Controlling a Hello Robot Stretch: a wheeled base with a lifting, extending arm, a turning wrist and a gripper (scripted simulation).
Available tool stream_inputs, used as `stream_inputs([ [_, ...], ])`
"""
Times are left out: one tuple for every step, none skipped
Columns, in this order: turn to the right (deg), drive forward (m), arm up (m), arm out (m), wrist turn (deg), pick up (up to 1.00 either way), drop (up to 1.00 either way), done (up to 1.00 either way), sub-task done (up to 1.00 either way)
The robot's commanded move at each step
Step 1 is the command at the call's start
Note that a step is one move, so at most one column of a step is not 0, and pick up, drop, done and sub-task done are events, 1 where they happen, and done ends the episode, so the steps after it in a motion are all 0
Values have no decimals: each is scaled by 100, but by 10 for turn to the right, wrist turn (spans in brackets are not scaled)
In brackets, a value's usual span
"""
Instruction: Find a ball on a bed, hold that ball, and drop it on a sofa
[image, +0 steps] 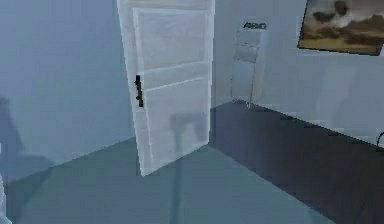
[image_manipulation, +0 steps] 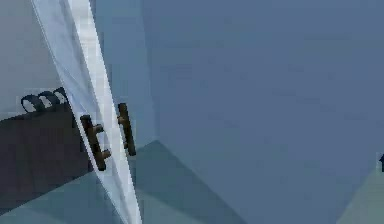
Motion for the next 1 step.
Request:
stream_inputs([
  [0,90,0,0,0,0,0,0,0],
])
